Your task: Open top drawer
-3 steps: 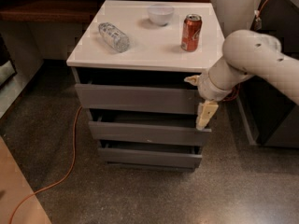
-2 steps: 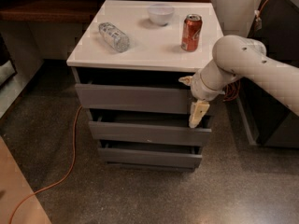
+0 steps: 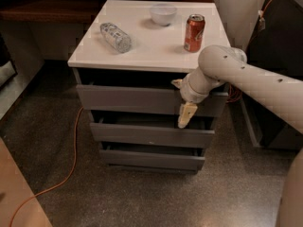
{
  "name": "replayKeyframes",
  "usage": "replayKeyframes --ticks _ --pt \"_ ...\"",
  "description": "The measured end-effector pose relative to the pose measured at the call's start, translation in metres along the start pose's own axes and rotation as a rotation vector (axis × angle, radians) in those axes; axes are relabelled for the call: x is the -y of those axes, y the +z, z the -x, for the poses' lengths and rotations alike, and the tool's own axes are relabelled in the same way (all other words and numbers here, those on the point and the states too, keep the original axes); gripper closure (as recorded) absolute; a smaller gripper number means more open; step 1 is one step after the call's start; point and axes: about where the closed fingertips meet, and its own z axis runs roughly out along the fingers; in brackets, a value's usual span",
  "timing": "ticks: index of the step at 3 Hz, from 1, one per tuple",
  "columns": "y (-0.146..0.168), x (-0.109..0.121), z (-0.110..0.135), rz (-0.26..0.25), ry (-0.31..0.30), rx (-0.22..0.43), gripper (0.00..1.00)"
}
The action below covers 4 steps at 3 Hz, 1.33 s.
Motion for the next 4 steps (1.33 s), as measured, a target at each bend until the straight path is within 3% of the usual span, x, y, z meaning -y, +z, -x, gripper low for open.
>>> replayKeyframes --ticks 2,4 --pt "0.04 0.028 0.012 -0.032 0.06 -0.005 0.02" --pt "0.054 0.026 0.018 -0.012 0.072 -0.012 0.46"
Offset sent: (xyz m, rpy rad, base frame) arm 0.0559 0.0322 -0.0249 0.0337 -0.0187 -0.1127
